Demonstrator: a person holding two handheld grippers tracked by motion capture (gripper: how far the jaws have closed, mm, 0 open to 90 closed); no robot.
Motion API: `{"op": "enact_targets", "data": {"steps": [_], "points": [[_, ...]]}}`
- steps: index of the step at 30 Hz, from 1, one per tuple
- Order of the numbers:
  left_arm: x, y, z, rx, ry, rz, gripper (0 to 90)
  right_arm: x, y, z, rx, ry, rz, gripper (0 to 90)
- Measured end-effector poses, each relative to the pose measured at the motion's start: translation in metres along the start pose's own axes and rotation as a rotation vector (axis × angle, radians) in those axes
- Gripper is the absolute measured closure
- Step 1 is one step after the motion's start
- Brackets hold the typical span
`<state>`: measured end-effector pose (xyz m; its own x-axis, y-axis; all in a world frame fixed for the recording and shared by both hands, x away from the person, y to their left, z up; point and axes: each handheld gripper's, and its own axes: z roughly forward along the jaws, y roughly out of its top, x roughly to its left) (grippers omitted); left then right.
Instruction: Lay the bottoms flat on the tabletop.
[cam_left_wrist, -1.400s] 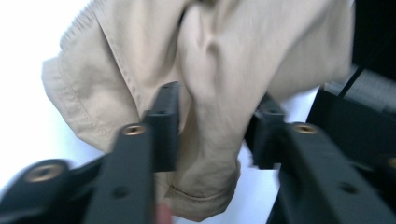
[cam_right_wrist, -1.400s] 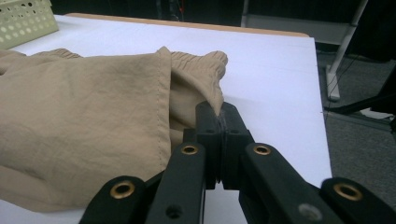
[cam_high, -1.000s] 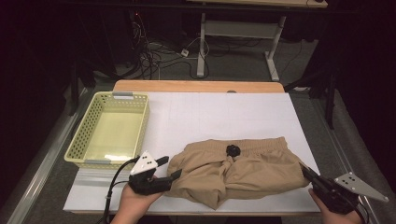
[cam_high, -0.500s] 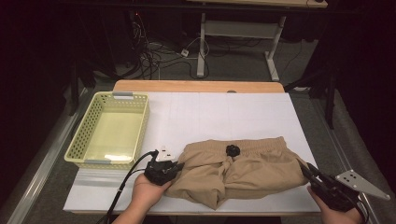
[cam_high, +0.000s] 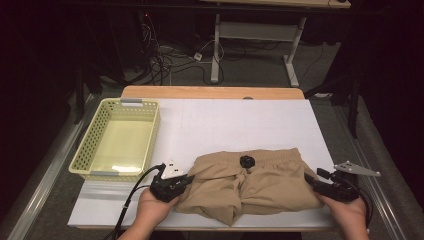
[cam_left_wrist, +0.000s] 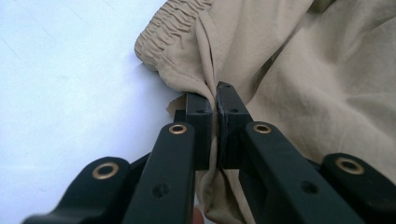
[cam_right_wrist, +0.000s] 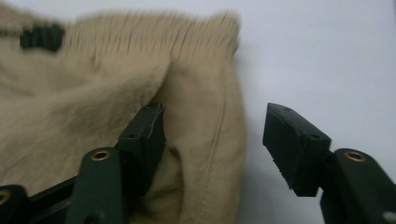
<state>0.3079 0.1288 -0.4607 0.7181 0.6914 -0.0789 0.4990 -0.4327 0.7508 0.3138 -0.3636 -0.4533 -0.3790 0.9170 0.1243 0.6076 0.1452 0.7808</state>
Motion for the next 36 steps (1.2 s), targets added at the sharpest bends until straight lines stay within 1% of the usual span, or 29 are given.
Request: {"op": "enact_targets", "data": {"steps": [1,2,3,4,5,6,7,9,11,13,14,16,18,19,21,23,24,26,27,29,30,31,32,33,34,35,36], "points": [[0.000,0.000,-0.001,-0.003,0.000,0.001,84.0,0.002,-0.004,0.003,0.029,0.010,-0.008,44.3],[-0.001,-0.001,-0.001,-0.008,0.004,0.012,84.1,0.005,-0.007,0.005,0.045,0.015,-0.026,52.6],[-0.001,-0.001,-0.002,-0.012,0.007,0.013,85.1,0.006,-0.010,0.005,0.055,0.036,-0.049,60.6],[-0.001,0.000,-0.002,-0.015,0.004,0.012,85.1,0.009,-0.012,0.005,0.064,0.048,-0.059,68.6],[-0.001,0.000,-0.003,-0.021,0.000,0.005,85.1,0.011,-0.014,0.003,0.054,0.037,-0.087,78.2],[0.000,0.001,-0.004,-0.023,0.002,0.007,85.2,0.013,-0.014,-0.001,0.029,0.028,-0.111,85.4],[0.000,0.002,-0.005,-0.024,0.011,0.012,85.2,0.015,-0.013,-0.005,0.001,0.029,-0.115,87.9],[0.002,0.003,-0.008,-0.030,0.021,0.011,85.2,0.017,-0.009,-0.017,-0.057,0.013,-0.131,89.0],[0.001,0.007,-0.013,-0.052,0.024,0.012,85.2,0.020,-0.003,-0.032,-0.113,0.002,-0.146,89.1],[-0.001,0.013,-0.020,-0.078,0.032,0.025,85.3,0.022,0.005,-0.048,-0.159,-0.001,-0.166,89.2],[-0.003,0.018,-0.024,-0.093,0.039,0.044,85.4,0.025,0.009,-0.055,-0.179,-0.003,-0.174,89.2],[-0.008,0.030,-0.032,-0.122,0.060,0.099,85.4,0.029,0.019,-0.068,-0.217,-0.006,-0.199,89.2],[-0.008,0.044,-0.036,-0.141,0.064,0.117,85.3,0.031,0.030,-0.075,-0.247,-0.009,-0.216,89.2],[-0.007,0.051,-0.036,-0.140,0.070,0.125,85.3,0.031,0.036,-0.075,-0.257,-0.004,-0.220,89.1],[0.000,0.063,-0.031,-0.130,0.078,0.123,85.3,0.029,0.047,-0.070,-0.262,-0.009,-0.221,89.1],[0.009,0.074,-0.020,-0.109,0.079,0.108,85.3,0.024,0.056,-0.056,-0.247,-0.010,-0.220,89.2],[0.013,0.080,-0.014,-0.096,0.081,0.105,85.4,0.022,0.060,-0.046,-0.233,-0.007,-0.213,89.3],[0.021,0.093,-0.002,-0.070,0.102,0.125,85.3,0.015,0.068,-0.024,-0.202,0.000,-0.200,89.4],[0.026,0.101,0.002,-0.063,0.104,0.125,85.3,0.012,0.073,-0.013,-0.186,0.001,-0.192,89.4],[0.039,0.117,0.008,-0.066,0.101,0.094,85.3,0.007,0.086,0.005,-0.167,-0.005,-0.184,89.6],[0.047,0.127,0.008,-0.068,0.113,0.086,85.4,0.005,0.095,0.013,-0.159,-0.007,-0.174,89.6],[0.055,0.137,0.008,-0.076,0.134,0.077,85.4,0.002,0.106,0.018,-0.154,-0.016,-0.178,89.6],[0.063,0.147,0.007,-0.090,0.164,0.067,85.4,0.000,0.120,0.021,-0.164,-0.033,-0.183,89.6],[0.072,0.158,0.007,-0.104,0.199,0.056,85.2,-0.001,0.134,0.021,-0.189,-0.044,-0.183,89.6],[0.080,0.167,0.007,-0.107,0.247,0.051,84.5,-0.003,0.148,0.021,-0.218,-0.059,-0.174,89.2],[0.087,0.174,0.009,-0.113,0.283,0.039,76.3,-0.007,0.160,0.022,-0.235,-0.076,-0.157,84.3],[0.093,0.178,0.011,-0.104,0.284,-0.015,66.9,-0.010,0.169,0.025,-0.228,-0.103,-0.147,72.7]]}}
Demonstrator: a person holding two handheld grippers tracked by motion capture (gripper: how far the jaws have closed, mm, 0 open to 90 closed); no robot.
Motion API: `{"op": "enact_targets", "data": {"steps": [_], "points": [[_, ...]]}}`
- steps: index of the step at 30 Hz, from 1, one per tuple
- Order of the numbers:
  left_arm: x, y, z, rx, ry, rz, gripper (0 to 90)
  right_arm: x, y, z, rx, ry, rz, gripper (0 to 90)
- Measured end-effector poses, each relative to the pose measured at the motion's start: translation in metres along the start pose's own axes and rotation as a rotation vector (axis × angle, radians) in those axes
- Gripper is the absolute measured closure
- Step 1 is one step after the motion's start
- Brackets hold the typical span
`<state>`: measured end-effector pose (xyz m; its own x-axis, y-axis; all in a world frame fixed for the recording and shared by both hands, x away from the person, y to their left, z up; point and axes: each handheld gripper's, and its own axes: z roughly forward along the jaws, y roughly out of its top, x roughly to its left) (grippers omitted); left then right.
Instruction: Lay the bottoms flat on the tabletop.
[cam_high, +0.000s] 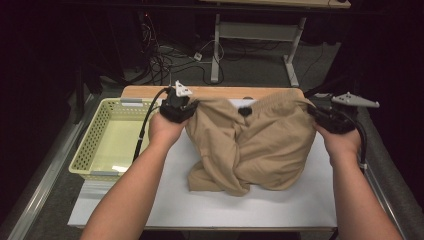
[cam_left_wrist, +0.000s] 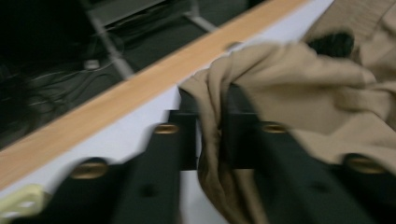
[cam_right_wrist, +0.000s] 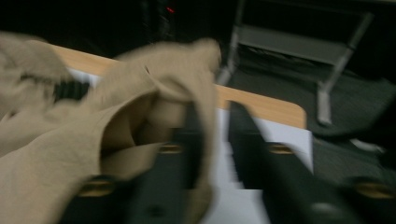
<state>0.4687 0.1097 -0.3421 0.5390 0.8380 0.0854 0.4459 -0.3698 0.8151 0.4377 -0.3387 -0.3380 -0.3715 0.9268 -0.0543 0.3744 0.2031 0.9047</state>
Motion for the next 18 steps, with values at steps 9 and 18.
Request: {"op": "enact_targets", "data": {"steps": [9,18], "points": [[-0.042,-0.058,-0.008,-0.038,-0.172,0.018,56.1,0.015,-0.037,-0.009,0.030,0.034,-0.002,64.4],[-0.085,-0.135,-0.053,-0.034,-0.271,0.018,56.3,0.053,-0.095,-0.071,0.022,0.090,0.000,64.8]]}}
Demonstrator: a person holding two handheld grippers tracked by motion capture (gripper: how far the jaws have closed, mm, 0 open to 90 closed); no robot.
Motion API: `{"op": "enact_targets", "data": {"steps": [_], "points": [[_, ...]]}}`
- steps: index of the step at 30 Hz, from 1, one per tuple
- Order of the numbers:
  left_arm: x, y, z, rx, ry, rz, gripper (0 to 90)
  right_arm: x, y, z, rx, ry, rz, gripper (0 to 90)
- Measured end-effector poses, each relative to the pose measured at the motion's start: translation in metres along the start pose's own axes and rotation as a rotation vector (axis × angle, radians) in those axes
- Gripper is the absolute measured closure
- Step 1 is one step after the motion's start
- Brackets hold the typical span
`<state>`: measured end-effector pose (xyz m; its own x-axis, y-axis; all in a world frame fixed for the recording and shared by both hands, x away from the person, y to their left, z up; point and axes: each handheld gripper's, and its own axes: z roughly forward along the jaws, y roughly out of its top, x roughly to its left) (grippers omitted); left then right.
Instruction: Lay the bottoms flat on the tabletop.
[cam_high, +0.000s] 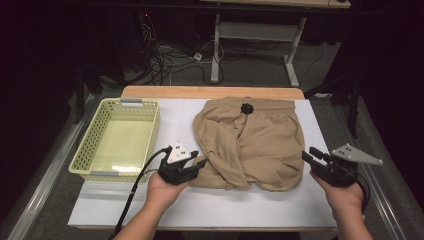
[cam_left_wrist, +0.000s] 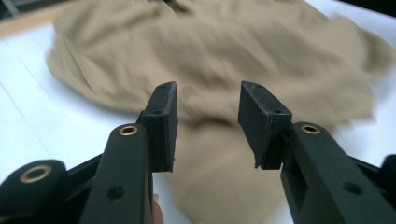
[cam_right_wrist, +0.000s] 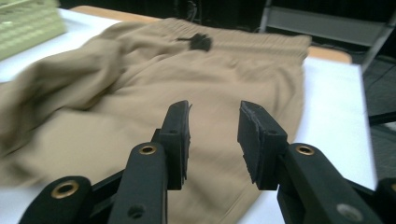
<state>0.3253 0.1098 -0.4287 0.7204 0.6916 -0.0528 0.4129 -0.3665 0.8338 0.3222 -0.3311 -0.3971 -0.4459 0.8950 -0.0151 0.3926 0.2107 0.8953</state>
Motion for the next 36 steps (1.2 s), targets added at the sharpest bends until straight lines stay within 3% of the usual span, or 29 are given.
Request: {"op": "enact_targets", "data": {"steps": [6,8,10,13,15,21,24,27,33,36], "points": [[-0.020,-0.031,-0.023,-0.023,-0.039,-0.010,56.2,0.027,-0.027,-0.026,-0.006,0.035,0.003,64.8],[-0.025,-0.042,-0.025,-0.028,-0.051,0.009,56.1,0.035,-0.038,-0.031,-0.011,0.046,0.002,65.1],[-0.025,-0.054,-0.024,-0.022,-0.047,0.021,52.4,0.041,-0.050,-0.034,-0.014,0.059,0.016,65.0],[-0.020,-0.071,-0.021,0.009,-0.053,-0.002,52.4,0.047,-0.068,-0.035,-0.011,0.076,0.028,64.9],[-0.018,-0.077,-0.020,0.030,-0.062,0.010,54.2,0.049,-0.076,-0.032,0.015,0.095,0.020,65.5],[-0.016,-0.080,-0.021,0.004,-0.036,-0.008,54.1,0.056,-0.078,-0.033,0.025,0.132,-0.016,65.7],[-0.013,-0.078,-0.017,0.043,-0.055,-0.029,54.1,0.058,-0.076,-0.030,0.025,0.152,-0.028,66.9],[-0.011,-0.078,-0.016,0.050,-0.057,-0.052,54.1,0.061,-0.076,-0.024,0.041,0.160,-0.048,67.2],[-0.014,-0.079,-0.017,0.040,-0.058,-0.026,54.1,0.069,-0.071,-0.005,0.065,0.146,-0.077,54.0],[-0.016,-0.079,-0.016,0.054,-0.054,-0.008,54.0,0.071,-0.070,0.013,0.123,0.153,-0.105,54.1]]}}
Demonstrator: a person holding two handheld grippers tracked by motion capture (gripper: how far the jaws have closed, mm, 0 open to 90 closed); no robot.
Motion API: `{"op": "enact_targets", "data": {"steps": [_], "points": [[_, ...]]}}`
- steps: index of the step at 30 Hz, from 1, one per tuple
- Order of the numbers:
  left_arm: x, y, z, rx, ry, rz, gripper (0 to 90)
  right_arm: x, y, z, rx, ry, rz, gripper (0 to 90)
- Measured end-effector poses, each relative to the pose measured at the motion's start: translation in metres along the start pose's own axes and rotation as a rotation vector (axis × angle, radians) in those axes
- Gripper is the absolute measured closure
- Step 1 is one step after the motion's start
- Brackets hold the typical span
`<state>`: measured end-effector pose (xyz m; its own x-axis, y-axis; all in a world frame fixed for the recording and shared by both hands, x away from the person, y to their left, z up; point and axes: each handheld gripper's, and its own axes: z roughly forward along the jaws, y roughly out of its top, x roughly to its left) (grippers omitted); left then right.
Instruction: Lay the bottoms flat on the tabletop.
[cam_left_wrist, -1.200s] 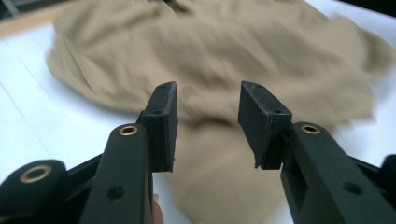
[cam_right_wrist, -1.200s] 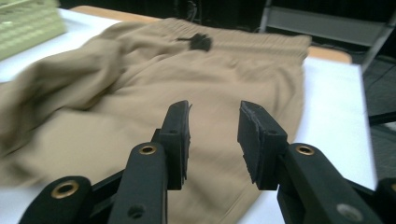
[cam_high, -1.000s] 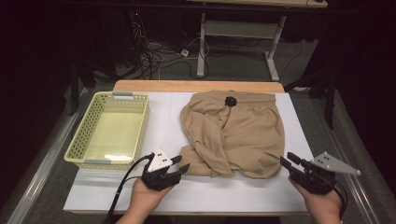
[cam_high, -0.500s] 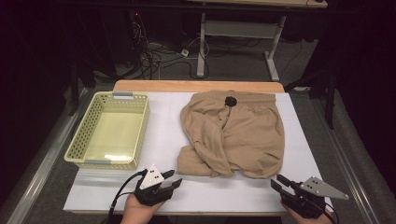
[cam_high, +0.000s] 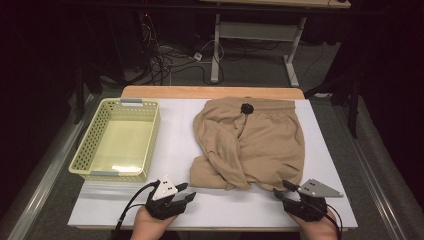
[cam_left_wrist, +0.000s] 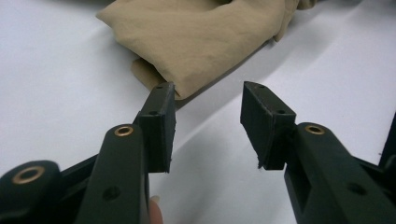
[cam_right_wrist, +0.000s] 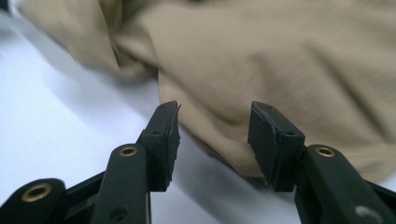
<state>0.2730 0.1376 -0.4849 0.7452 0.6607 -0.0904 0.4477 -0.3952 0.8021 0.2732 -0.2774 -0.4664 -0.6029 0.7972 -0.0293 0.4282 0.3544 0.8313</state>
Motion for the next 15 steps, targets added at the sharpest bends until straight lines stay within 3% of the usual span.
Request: {"op": "enact_targets", "data": {"steps": [2,4,7,9,11,15], "points": [[-0.001,0.000,0.000,0.000,0.004,0.003,54.0,0.001,-0.003,0.011,0.065,0.006,-0.015,56.4],[-0.002,0.000,0.000,0.002,0.008,0.011,54.0,0.003,-0.005,0.017,0.123,-0.006,-0.046,64.9],[-0.003,-0.001,-0.002,-0.016,0.014,0.021,54.0,0.003,-0.004,0.017,0.124,-0.016,-0.057,88.0],[-0.005,-0.001,-0.003,-0.021,0.025,0.006,54.0,0.000,-0.004,0.013,0.098,-0.004,-0.035,89.8],[-0.012,0.004,-0.004,-0.044,-0.010,-0.028,54.1,-0.004,-0.002,0.002,0.049,0.002,-0.002,89.8],[-0.034,0.028,0.010,-0.035,-0.068,0.041,54.1,-0.005,0.001,-0.005,0.016,0.000,-0.003,89.7]]}}
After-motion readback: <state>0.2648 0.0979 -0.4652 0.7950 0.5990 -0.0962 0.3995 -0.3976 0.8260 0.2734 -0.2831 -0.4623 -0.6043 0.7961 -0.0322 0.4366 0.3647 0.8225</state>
